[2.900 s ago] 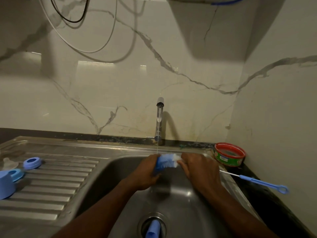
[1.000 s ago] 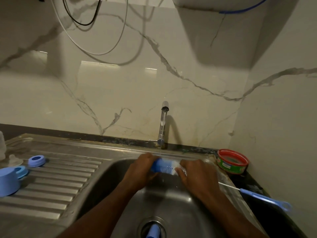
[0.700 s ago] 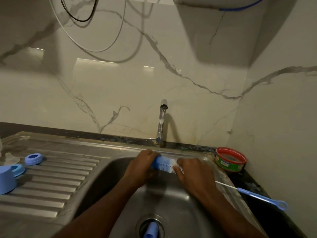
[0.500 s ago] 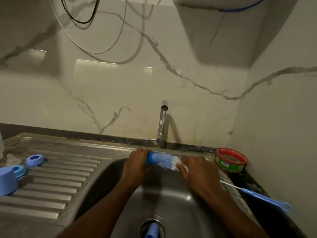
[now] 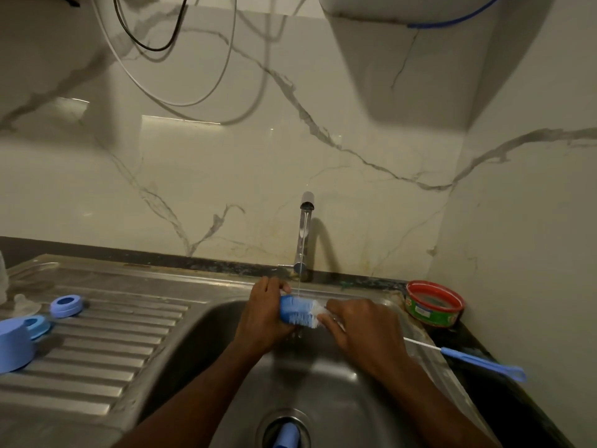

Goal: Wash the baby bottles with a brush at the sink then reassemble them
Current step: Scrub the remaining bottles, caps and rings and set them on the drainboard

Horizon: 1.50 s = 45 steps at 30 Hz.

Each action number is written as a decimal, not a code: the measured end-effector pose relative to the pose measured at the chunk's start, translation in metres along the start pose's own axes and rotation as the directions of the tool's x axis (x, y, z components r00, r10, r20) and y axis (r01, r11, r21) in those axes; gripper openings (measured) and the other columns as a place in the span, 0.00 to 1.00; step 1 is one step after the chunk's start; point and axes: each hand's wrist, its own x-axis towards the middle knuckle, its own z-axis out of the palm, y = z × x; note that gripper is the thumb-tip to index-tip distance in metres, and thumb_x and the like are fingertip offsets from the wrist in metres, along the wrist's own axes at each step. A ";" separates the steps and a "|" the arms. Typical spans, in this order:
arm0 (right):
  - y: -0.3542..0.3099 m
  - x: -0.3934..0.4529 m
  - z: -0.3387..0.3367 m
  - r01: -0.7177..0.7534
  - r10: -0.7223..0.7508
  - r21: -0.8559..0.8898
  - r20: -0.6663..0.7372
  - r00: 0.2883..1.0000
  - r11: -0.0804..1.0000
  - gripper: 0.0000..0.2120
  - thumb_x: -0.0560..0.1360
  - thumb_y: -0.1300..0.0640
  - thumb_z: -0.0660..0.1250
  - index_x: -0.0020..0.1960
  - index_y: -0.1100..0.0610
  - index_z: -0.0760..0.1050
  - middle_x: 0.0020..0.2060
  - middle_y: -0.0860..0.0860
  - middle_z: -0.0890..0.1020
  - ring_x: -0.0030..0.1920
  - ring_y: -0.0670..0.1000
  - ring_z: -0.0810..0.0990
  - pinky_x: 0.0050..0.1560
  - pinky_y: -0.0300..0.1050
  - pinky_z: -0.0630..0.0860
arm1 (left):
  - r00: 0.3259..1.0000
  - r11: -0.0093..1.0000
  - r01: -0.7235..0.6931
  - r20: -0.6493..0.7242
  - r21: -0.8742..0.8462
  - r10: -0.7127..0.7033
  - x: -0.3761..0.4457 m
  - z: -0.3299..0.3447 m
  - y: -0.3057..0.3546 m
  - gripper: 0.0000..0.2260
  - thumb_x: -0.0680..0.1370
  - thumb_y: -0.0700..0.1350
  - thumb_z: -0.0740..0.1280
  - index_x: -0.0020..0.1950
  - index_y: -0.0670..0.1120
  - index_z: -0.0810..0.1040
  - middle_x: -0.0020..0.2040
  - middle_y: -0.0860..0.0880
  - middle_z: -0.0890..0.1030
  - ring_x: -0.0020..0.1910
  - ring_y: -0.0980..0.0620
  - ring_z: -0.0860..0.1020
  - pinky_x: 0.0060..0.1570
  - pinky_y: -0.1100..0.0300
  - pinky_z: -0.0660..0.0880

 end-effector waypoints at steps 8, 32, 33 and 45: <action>0.021 -0.004 0.001 -0.265 0.265 -0.073 -0.010 0.964 0.962 0.17 0.83 0.39 0.55 0.55 0.49 0.76 0.43 0.49 0.82 0.44 0.50 0.81 0.41 0.48 0.74 | 0.971 0.967 -0.078 0.200 -0.243 0.128 -0.006 0.003 0.010 0.27 0.76 0.43 0.74 0.73 0.54 0.68 0.70 0.54 0.72 0.66 0.58 0.72 0.66 0.60 0.73; 0.006 -0.007 0.009 -0.193 0.185 -0.075 -0.102 0.977 0.978 0.16 0.79 0.37 0.62 0.57 0.45 0.80 0.45 0.48 0.85 0.44 0.52 0.82 0.44 0.52 0.80 | 0.954 0.952 -0.298 0.059 0.064 0.295 -0.010 -0.015 0.006 0.26 0.75 0.45 0.75 0.72 0.48 0.74 0.67 0.46 0.76 0.65 0.47 0.73 0.65 0.52 0.71; 0.007 -0.007 0.007 -0.199 0.190 -0.071 -0.112 0.975 0.977 0.16 0.79 0.37 0.61 0.57 0.45 0.80 0.45 0.48 0.85 0.44 0.52 0.82 0.44 0.52 0.80 | 0.969 0.966 -0.247 0.029 0.069 0.246 -0.010 -0.016 0.003 0.26 0.75 0.46 0.75 0.72 0.48 0.74 0.67 0.45 0.77 0.65 0.46 0.73 0.66 0.50 0.71; 0.013 -0.005 0.008 -0.198 0.189 -0.075 -0.115 0.975 0.977 0.16 0.79 0.37 0.62 0.56 0.46 0.80 0.44 0.49 0.84 0.43 0.52 0.82 0.45 0.52 0.80 | 0.987 0.985 -0.159 -0.010 0.072 0.160 -0.007 -0.017 0.003 0.25 0.74 0.45 0.76 0.70 0.47 0.75 0.64 0.44 0.78 0.62 0.45 0.75 0.63 0.48 0.73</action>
